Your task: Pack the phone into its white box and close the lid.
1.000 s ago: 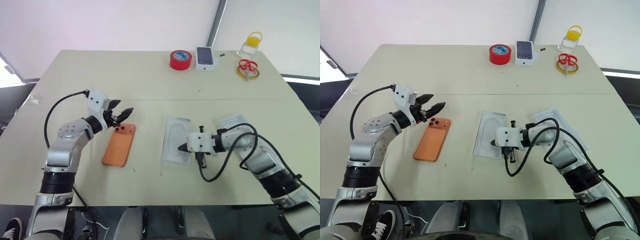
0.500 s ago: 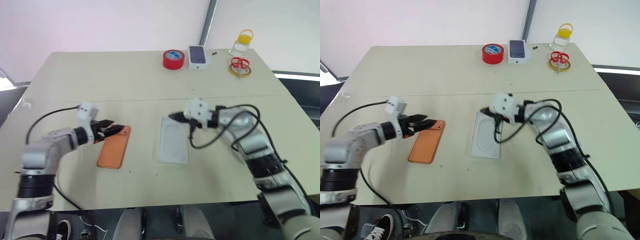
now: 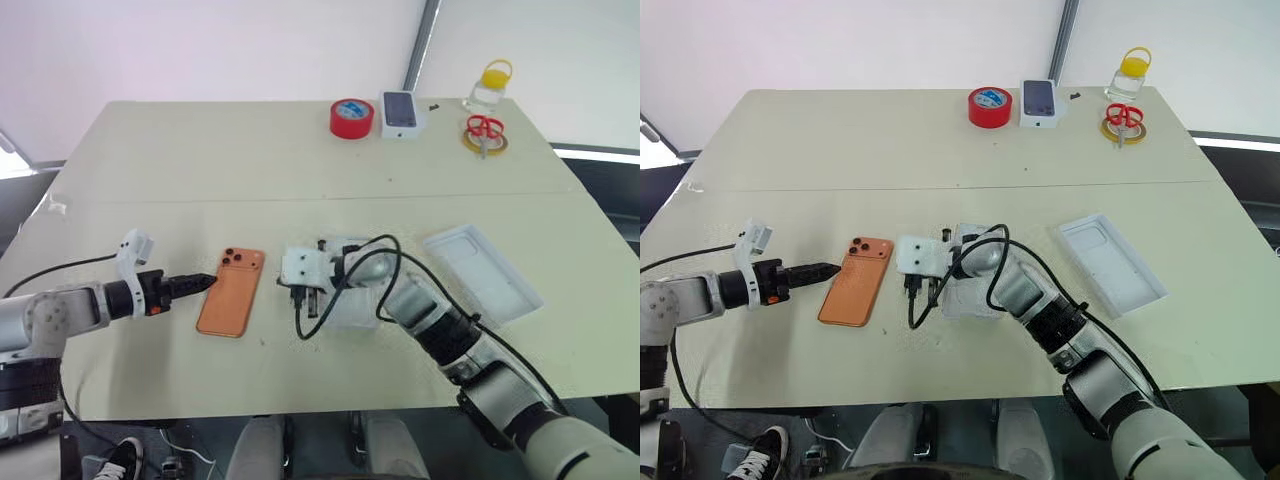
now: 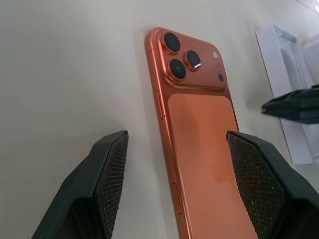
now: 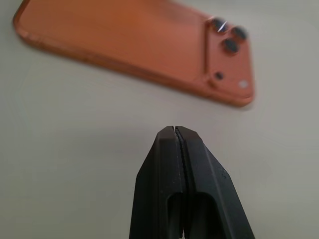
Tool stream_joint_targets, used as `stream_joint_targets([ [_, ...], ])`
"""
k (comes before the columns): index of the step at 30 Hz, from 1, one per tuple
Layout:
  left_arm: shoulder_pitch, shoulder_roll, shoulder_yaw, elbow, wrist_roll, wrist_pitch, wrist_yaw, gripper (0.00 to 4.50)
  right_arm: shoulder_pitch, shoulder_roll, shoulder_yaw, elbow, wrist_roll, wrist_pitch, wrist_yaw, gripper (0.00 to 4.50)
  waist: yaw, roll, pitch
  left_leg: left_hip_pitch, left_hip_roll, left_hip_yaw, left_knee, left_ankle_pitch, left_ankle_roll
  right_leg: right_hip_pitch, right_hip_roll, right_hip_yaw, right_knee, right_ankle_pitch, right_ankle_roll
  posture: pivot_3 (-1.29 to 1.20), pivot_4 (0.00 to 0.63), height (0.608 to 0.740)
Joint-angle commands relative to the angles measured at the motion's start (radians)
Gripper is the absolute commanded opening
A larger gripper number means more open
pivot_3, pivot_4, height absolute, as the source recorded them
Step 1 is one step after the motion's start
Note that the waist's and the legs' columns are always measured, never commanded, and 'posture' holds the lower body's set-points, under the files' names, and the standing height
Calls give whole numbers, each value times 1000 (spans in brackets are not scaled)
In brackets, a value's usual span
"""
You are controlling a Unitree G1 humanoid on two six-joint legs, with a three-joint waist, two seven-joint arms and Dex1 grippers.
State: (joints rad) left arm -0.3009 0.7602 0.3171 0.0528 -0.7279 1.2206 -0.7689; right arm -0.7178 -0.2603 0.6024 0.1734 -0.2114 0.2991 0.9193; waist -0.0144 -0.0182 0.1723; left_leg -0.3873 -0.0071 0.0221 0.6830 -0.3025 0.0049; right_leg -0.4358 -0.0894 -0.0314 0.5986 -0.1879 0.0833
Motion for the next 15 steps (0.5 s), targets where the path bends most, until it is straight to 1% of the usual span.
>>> stream_joint_targets([
  [1, 20, -28, -47, -12, 6, 45, 35, 3344, -26, 19, 32, 17, -41, -16, -3, 25, 0, 1, -1, 0, 0, 0, 0, 0, 0, 0, 0, 0, 0, 0, 0, 0, 150, 740],
  [4, 41, -43, -85, -60, -26, 79, 12, 3344, -19, 75, 13, 63, -6, -11, -7, 25, -2, 1, -2, 5, 0, 0, -1, 0, 0, 4, 0, 0, 0, 0, 0, 0, 150, 740],
  [7, 44, -79, -111, -51, -9, 100, 46, 3344, -11, 87, 16, 90, -21, -32, -17, 25, 1, 3, -3, 13, 0, 1, -4, 0, 0, 10, 0, 0, -1, -2, -3, 0, 150, 740],
  [10, 61, -105, -149, -75, -6, 109, 53, 3344, -7, 92, 15, 103, -30, -39, -27, 25, 2, 5, -6, 13, -1, 0, -4, 0, -1, 11, -2, 1, -1, -2, -3, 0, 150, 740],
  [15, 19, -222, -124, -89, -49, 188, 111, 3344, 7, 80, 15, 102, -45, -52, -35, 25, 8, 15, -14, 15, -6, 0, -4, -1, 0, 14, -5, 0, -1, -2, -3, 0, 150, 740],
])
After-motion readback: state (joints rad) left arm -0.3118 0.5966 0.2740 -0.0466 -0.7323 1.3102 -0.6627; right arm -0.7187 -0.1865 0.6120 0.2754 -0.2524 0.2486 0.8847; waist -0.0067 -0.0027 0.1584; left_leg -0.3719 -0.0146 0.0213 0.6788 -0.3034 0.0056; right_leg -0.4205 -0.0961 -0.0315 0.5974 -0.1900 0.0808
